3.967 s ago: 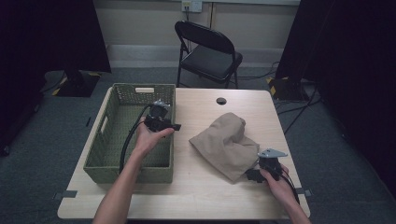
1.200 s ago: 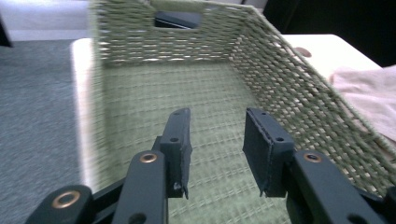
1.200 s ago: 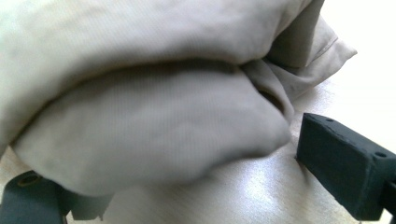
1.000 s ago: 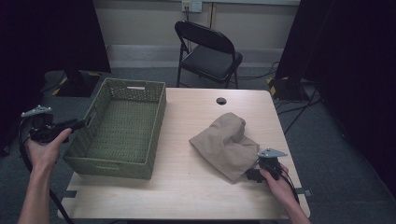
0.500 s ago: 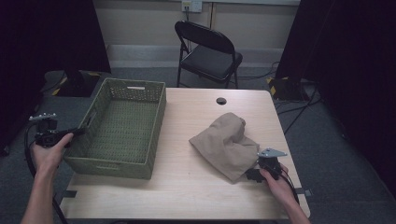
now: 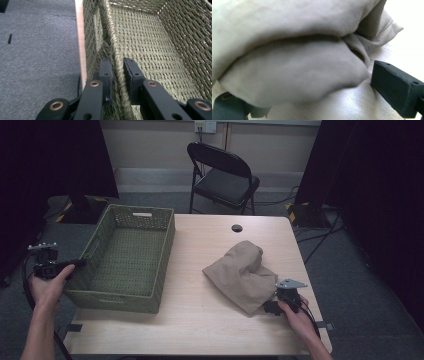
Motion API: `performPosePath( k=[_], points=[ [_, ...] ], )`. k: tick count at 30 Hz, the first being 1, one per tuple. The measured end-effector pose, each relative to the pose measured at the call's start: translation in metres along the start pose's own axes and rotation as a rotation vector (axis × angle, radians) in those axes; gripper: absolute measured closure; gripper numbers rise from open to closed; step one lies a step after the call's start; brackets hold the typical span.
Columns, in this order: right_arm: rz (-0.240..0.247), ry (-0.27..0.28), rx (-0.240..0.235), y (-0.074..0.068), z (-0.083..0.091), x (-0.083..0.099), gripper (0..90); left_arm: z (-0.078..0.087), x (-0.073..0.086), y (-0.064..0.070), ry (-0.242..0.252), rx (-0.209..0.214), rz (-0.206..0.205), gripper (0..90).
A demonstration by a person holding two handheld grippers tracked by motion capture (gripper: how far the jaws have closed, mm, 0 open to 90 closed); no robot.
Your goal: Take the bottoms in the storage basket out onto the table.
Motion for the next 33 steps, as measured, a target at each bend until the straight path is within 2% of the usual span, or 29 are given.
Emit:
performPosePath(
  k=[3, 4, 6, 10, 14, 19, 20, 22, 23, 24, 25, 26, 27, 28, 29, 31, 33],
  points=[
    [0.000, 0.000, 0.000, 0.000, 0.000, 0.000, 10.4, 0.004, 0.002, -0.004, 0.008, -0.004, 0.008, 77.8],
    [0.000, 0.000, 0.000, 0.000, 0.000, 0.000, 10.4, 0.008, 0.005, -0.009, 0.019, 0.003, 0.034, 77.5],
    [0.000, 0.000, 0.000, 0.000, 0.000, 0.000, 10.4, 0.009, 0.005, -0.011, 0.021, -0.003, 0.036, 77.6],
    [0.000, 0.000, 0.000, 0.000, 0.000, 0.000, 10.4, 0.013, 0.002, -0.015, -0.011, -0.050, 0.013, 79.1],
    [-0.002, -0.001, -0.001, 0.000, 0.000, 0.000, 10.4, 0.014, 0.002, -0.018, -0.006, -0.037, 0.032, 79.2],
    [0.000, 0.000, -0.002, 0.000, 0.000, 0.000, 10.4, 0.014, 0.002, -0.017, -0.004, -0.047, 0.035, 79.2],
    [-0.001, 0.000, -0.002, 0.000, 0.000, 0.000, 10.4, 0.015, 0.002, -0.017, -0.002, -0.054, 0.027, 78.2],
    [0.000, 0.000, -0.002, 0.000, 0.000, 0.000, 10.4, 0.016, 0.002, -0.017, 0.010, -0.055, 0.036, 72.8],
    [0.000, 0.000, -0.002, 0.000, 0.000, 0.000, 10.4, 0.020, 0.002, -0.017, 0.035, -0.033, 0.040, 66.6],
    [0.000, 0.000, -0.002, 0.000, 0.000, 0.000, 10.4, 0.020, 0.002, -0.017, 0.035, -0.033, 0.040, 62.4],
    [0.000, 0.000, -0.002, 0.000, 0.000, 0.000, 10.4, 0.023, 0.001, -0.017, 0.043, -0.042, 0.034, 62.4],
    [0.001, 0.000, -0.003, 0.000, -0.001, -0.001, 10.4, 0.030, -0.002, -0.012, 0.066, -0.062, 0.003, 59.9],
    [-0.001, 0.000, -0.003, 0.000, -0.001, -0.001, 10.4, 0.030, -0.002, -0.012, 0.066, -0.062, 0.003, 58.7],
    [0.000, 0.000, -0.003, 0.000, -0.001, -0.001, 10.4, 0.036, -0.006, -0.004, 0.113, -0.062, -0.007, 55.6],
    [-0.001, -0.001, -0.003, 0.000, -0.001, -0.001, 10.4, 0.040, -0.008, 0.002, 0.134, -0.060, -0.021, 52.4],
    [-0.001, -0.001, -0.002, 0.000, -0.001, -0.001, 10.4, 0.045, -0.009, 0.017, 0.155, -0.029, -0.059, 47.6],
    [-0.001, 0.000, -0.001, 0.000, -0.001, -0.001, 10.4, 0.047, -0.008, 0.033, 0.162, 0.000, -0.101, 47.3]
  ],
)
Point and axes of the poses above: each handheld gripper's, and its own axes: z roughly backward along the jaws, x roughly out of its underside, y roughly to its right, the point moved 3 cm from there along -z, roughly forward along the jaws, and after that the axes turned 3 degrees about z, right-handed, at the moved point
